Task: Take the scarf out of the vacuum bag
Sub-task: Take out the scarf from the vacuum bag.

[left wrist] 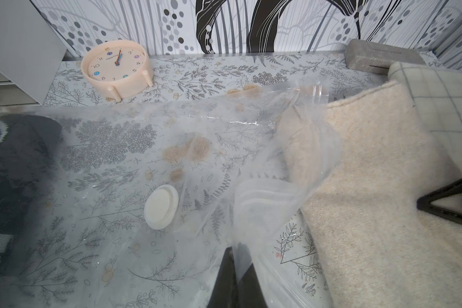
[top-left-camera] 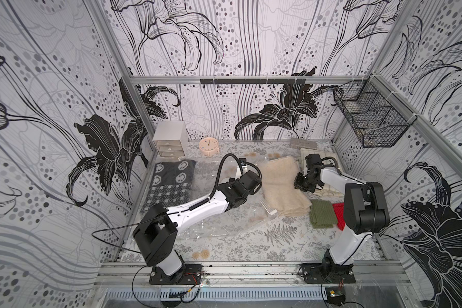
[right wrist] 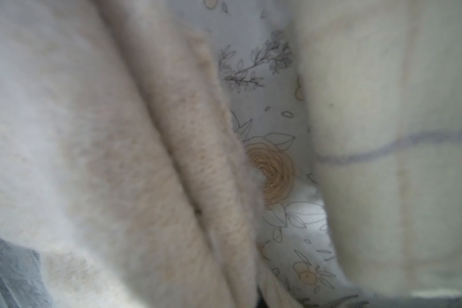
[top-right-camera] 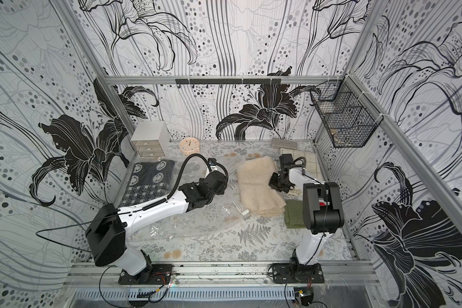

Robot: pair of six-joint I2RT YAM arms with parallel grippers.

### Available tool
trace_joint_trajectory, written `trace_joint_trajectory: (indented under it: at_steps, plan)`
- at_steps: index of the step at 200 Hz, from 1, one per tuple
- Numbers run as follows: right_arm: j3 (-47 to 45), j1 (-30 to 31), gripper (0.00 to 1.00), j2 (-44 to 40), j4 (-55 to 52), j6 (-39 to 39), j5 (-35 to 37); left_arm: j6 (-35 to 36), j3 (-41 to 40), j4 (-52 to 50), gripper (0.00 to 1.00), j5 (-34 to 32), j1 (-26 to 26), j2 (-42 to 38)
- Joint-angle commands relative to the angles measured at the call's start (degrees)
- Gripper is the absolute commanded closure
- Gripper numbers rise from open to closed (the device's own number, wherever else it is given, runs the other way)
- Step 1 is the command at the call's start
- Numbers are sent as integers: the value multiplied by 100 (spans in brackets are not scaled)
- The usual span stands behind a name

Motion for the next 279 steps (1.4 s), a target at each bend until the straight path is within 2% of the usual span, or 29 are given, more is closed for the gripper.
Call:
trace_joint_trajectory:
  at_steps: [1, 54, 96, 123, 145, 169, 203, 245, 259, 279]
  plan:
    - [-137, -77, 100, -151, -10, 209, 390, 222, 209, 1, 100, -280, 38, -204]
    - [-166, -96, 100, -189, 61, 290, 450, 215, 95, -137, 100, -431, 115, -324]
    - [-193, -97, 100, -235, 100, 366, 593, 124, 285, -732, 100, -1076, 168, -321]
    - [-275, -87, 100, -317, 583, 189, -185, 120, 246, -658, 100, -945, 195, -312]
    - [-353, -33, 82, -663, 825, 53, -536, 42, 239, -536, 100, -673, 186, -208]
    - [-347, 94, 72, -1192, 761, -194, -506, 8, 236, -364, 100, -442, 139, -85]
    - [-77, 396, 66, -1588, 190, -525, 79, -7, 297, -244, 100, -268, 61, 96]
    - [305, 825, 66, -1292, -409, -765, 793, -35, 362, -200, 100, -129, -13, 238]
    - [240, 825, 66, -1223, -224, -810, 510, -43, 358, -175, 100, -108, -24, 244]
    - [319, 870, 73, -894, 220, -829, -747, -51, 359, -185, 100, -101, -37, 250]
